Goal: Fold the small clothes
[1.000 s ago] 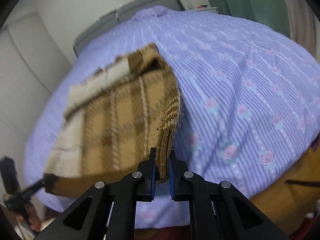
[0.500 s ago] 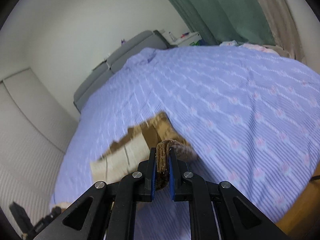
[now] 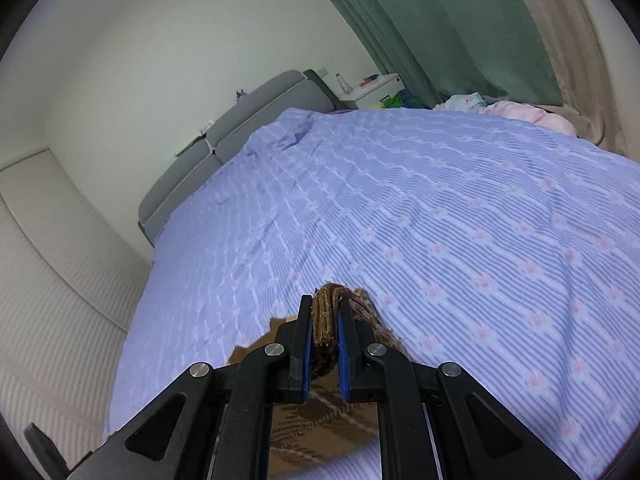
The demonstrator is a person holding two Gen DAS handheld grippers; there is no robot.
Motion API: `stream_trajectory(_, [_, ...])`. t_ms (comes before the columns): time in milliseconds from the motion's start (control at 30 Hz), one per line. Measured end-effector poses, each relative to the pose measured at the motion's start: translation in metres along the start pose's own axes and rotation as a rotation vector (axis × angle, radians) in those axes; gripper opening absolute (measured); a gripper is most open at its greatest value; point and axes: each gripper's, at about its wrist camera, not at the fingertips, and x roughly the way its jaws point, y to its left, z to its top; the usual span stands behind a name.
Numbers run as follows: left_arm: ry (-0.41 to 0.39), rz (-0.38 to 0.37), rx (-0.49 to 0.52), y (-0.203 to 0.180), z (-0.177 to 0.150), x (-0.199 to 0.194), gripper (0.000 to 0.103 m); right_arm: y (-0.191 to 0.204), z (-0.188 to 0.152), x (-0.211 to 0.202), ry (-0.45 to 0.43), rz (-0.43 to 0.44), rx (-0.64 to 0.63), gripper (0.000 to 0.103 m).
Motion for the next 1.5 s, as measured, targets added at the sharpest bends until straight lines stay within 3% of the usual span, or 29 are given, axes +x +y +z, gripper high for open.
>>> stream_trajectory(200, [0.060, 0.046, -0.033, 0.011, 0.021, 0.054, 0.011, 0.012, 0.018, 0.056, 0.057, -0.033, -0.014, 0.011])
stream_trajectory(467, [0.159, 0.094, -0.088, 0.035, 0.021, 0.118, 0.011, 0.011, 0.017, 0.149, 0.181, -0.113, -0.042, 0.011])
stream_trajectory(900, [0.255, 0.102, -0.124, 0.051, 0.027, 0.161, 0.013, 0.003, 0.002, 0.206, 0.249, -0.193, -0.072, 0.012])
stream_trajectory(967, [0.278, 0.088, -0.137, 0.051, 0.032, 0.162, 0.014, 0.005, 0.004, 0.209, 0.250, -0.192, -0.070, 0.017])
stream_trajectory(1033, [0.300, 0.068, -0.158, 0.054, 0.039, 0.161, 0.014, 0.012, 0.007, 0.206, 0.246, -0.215, -0.104, 0.040])
stream_trajectory(1133, [0.314, 0.030, -0.167, 0.055, 0.044, 0.157, 0.016, 0.027, 0.014, 0.192, 0.198, -0.212, -0.169, 0.045])
stream_trajectory(1200, [0.336, -0.002, -0.198, 0.058, 0.046, 0.155, 0.019, 0.040, 0.018, 0.178, 0.168, -0.206, -0.233, 0.046])
stream_trajectory(1300, [0.354, -0.055, -0.280, 0.067, 0.047, 0.152, 0.034, 0.057, 0.020, 0.160, 0.142, -0.216, -0.330, 0.052])
stream_trajectory(1367, [0.322, -0.044, -0.323, 0.072, 0.050, 0.145, 0.065, 0.070, 0.016, 0.149, 0.125, -0.225, -0.406, 0.052])
stream_trajectory(1433, [0.245, -0.027, -0.320, 0.075, 0.055, 0.129, 0.066, 0.082, 0.010, 0.137, 0.106, -0.225, -0.481, 0.052])
stream_trajectory(1500, [0.218, -0.005, -0.260, 0.073, 0.059, 0.119, 0.066, 0.093, 0.004, 0.125, 0.075, -0.233, -0.542, 0.052])
